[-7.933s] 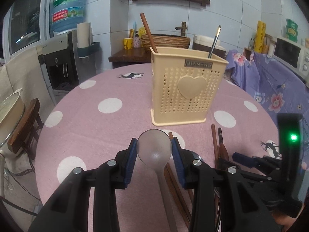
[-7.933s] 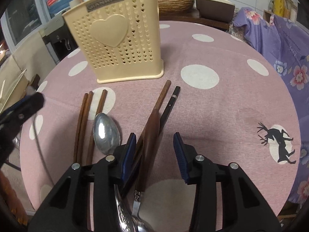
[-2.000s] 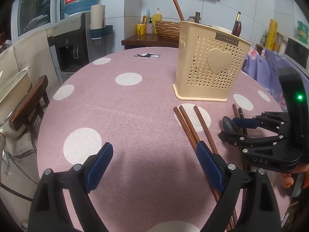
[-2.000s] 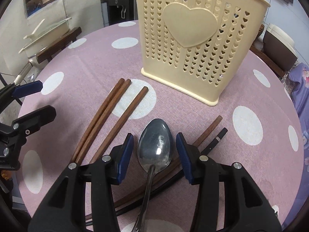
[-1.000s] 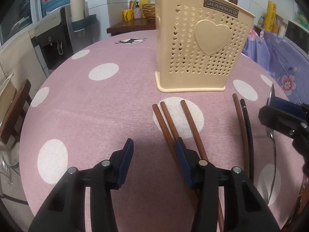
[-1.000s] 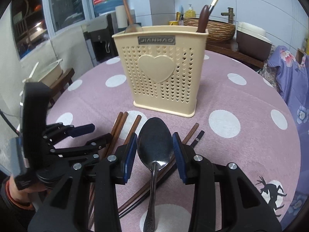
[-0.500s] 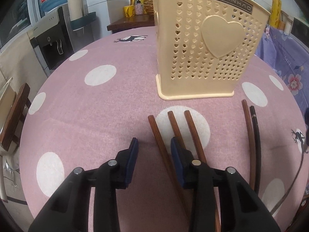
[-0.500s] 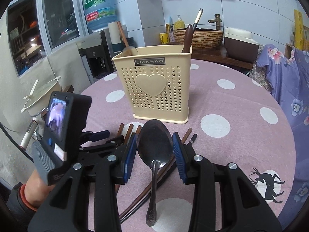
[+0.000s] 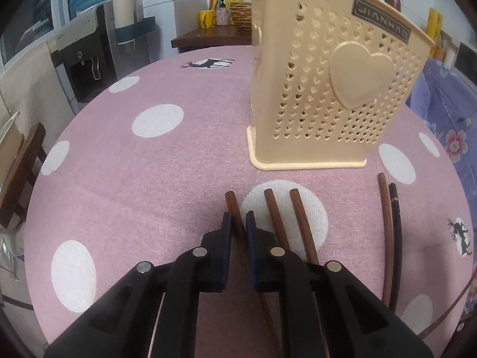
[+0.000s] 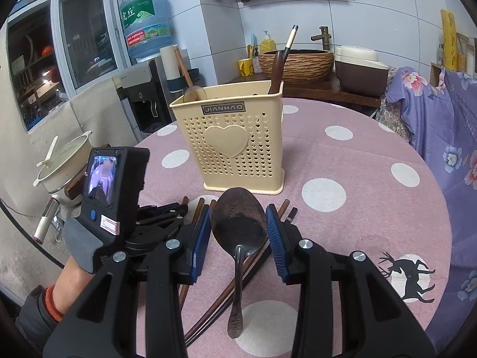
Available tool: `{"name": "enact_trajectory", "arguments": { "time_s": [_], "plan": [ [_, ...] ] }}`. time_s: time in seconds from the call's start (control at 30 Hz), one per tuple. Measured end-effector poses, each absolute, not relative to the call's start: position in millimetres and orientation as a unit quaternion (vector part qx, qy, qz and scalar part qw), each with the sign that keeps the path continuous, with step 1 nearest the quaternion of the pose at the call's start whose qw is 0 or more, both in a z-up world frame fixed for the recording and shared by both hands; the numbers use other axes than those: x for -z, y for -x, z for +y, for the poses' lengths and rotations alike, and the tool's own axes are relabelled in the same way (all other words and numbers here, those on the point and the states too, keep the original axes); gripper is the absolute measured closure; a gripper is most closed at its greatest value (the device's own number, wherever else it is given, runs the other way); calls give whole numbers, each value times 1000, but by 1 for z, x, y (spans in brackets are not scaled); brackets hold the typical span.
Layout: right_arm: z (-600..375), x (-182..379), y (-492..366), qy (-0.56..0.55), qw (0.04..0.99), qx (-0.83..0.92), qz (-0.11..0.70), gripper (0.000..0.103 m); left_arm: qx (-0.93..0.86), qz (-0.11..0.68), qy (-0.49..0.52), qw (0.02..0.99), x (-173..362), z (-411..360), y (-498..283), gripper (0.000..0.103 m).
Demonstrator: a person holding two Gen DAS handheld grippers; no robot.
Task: Organize utensils
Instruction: 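Grasp a wooden chopstick with the left gripper while the right holds the spoon, then lift the spoon and chopstick and carry both over the cream holder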
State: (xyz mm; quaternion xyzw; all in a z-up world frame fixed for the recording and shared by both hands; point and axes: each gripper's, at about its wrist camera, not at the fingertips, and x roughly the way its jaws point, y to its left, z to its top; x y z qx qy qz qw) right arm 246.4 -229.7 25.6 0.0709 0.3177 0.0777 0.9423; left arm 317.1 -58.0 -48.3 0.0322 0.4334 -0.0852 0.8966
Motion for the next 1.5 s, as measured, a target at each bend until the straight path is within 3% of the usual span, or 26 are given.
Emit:
{"name": "enact_trajectory", "arguments": {
  "time_s": [0.67,1.2,1.5],
  "plan": [
    [-230,-58,-234,-76,950,-96,286,65,119,263,32,957,-73,-19,-260,95],
    [-228,-70,-239,-77,952,-101,278,65,135,245,51,959,-96,-4,-263,95],
    [-232,-108,-263,-77,960,-104,248,65,144,198,41,969,-147,-12,-270,95]
  ]
}}
